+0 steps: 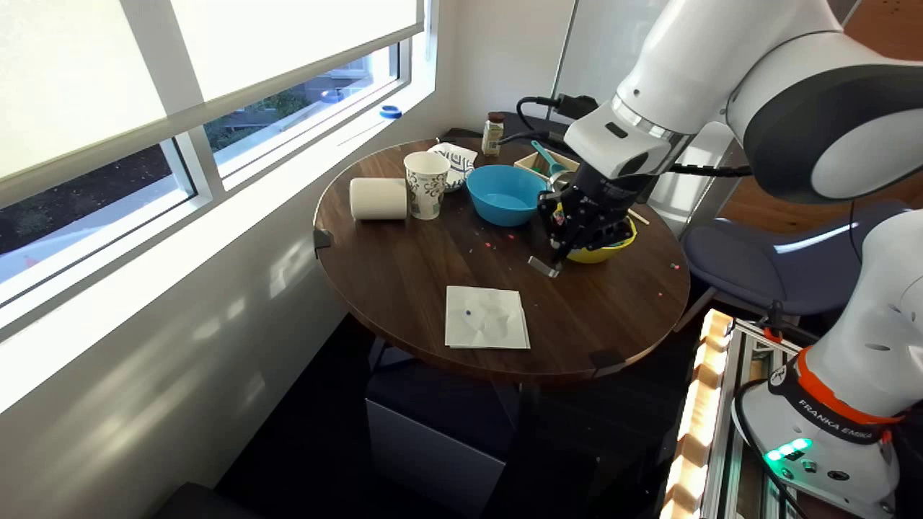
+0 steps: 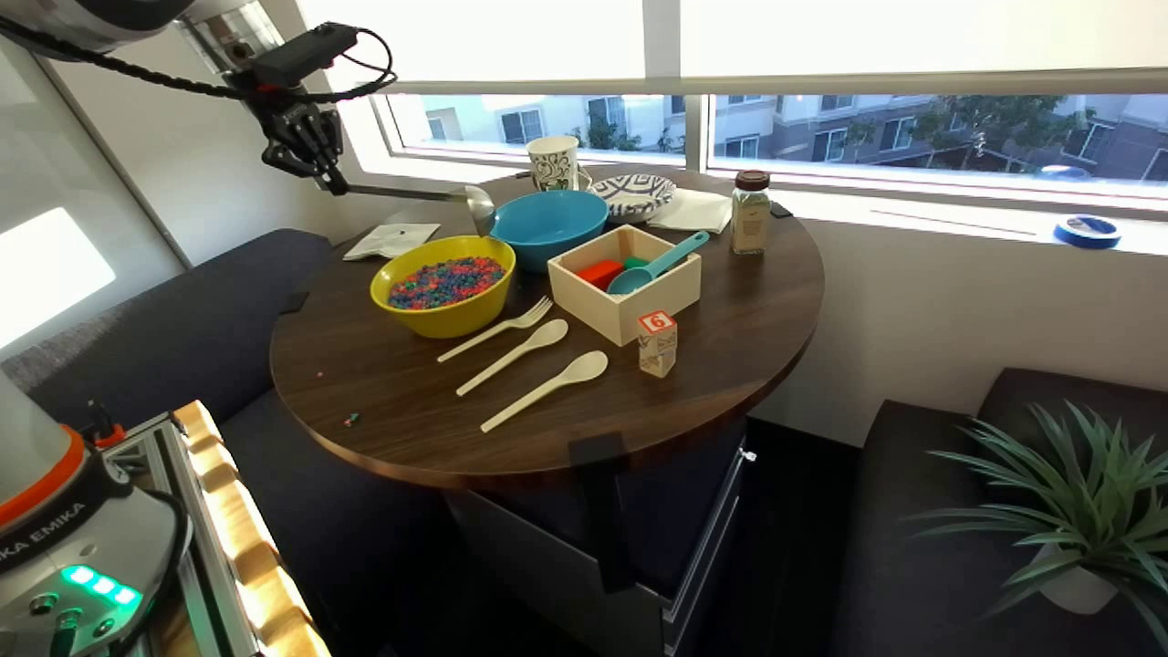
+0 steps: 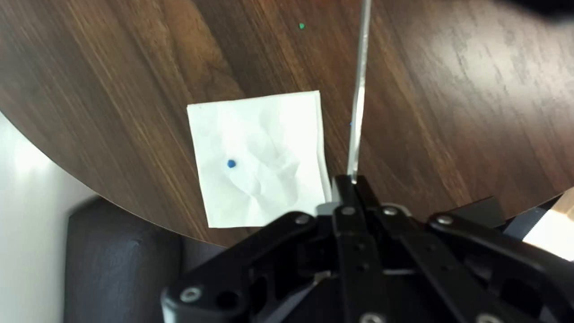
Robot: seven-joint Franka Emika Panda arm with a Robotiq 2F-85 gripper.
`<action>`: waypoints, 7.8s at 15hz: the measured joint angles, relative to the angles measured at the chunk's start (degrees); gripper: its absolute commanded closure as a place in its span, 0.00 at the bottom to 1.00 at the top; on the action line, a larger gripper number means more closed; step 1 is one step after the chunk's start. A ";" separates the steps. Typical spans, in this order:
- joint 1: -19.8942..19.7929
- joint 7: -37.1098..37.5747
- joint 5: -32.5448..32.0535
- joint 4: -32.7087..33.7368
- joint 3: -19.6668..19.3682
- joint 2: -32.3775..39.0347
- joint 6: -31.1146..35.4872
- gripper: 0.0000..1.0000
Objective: Use the silver ladle to put some of the contents of the yellow bowl into the blue bowl
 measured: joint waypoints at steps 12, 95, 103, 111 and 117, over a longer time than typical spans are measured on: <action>0.23 -2.40 3.85 -2.58 -0.20 1.40 1.12 0.99; -21.93 -21.94 47.65 44.23 -13.12 20.34 -52.30 0.99; -22.02 -21.94 47.58 52.98 -10.12 29.01 -49.18 0.99; -23.01 -22.41 43.42 59.25 -9.02 35.27 -44.98 0.99; -22.53 -21.24 36.44 58.33 -5.63 36.39 -34.04 0.99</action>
